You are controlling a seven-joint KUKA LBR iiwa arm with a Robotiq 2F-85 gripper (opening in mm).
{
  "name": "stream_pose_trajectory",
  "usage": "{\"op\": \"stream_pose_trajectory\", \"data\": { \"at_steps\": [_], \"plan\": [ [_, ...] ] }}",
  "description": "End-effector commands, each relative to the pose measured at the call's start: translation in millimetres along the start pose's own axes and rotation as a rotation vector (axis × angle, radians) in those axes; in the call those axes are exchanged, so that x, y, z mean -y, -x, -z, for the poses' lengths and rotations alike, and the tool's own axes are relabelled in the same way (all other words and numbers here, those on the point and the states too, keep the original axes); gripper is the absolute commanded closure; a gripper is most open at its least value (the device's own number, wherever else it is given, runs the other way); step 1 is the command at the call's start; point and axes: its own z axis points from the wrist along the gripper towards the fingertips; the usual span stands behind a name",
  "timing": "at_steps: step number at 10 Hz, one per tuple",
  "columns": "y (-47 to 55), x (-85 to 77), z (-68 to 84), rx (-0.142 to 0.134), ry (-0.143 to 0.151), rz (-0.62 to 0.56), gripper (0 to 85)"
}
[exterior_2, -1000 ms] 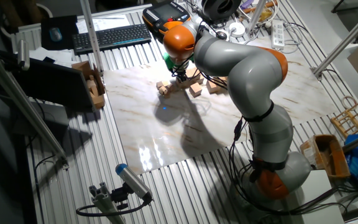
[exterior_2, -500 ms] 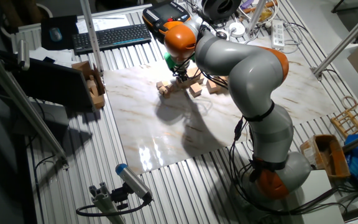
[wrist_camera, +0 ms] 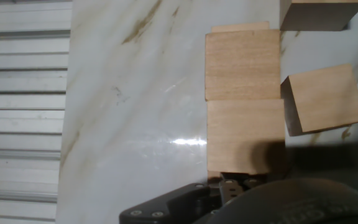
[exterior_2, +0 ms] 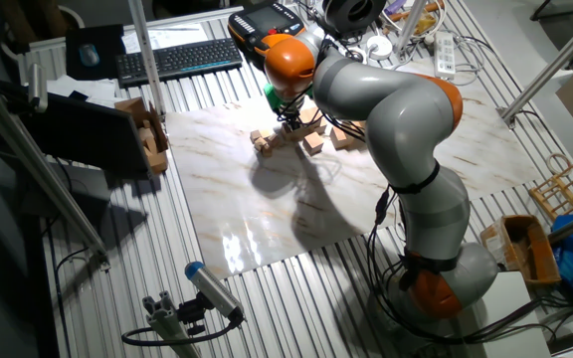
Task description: Stack the blocks into a pyramid shape
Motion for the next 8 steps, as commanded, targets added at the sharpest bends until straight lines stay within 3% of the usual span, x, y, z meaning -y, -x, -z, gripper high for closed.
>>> {"op": "stream_pose_trajectory", "data": {
  "at_steps": [1,8],
  "plan": [
    [-0.1,0.2,-0.2,0.000,-0.001,0.000,85.0],
    [-0.6,0.6,-1.5,-0.008,-0.005,0.004,85.0]
  ]
}}
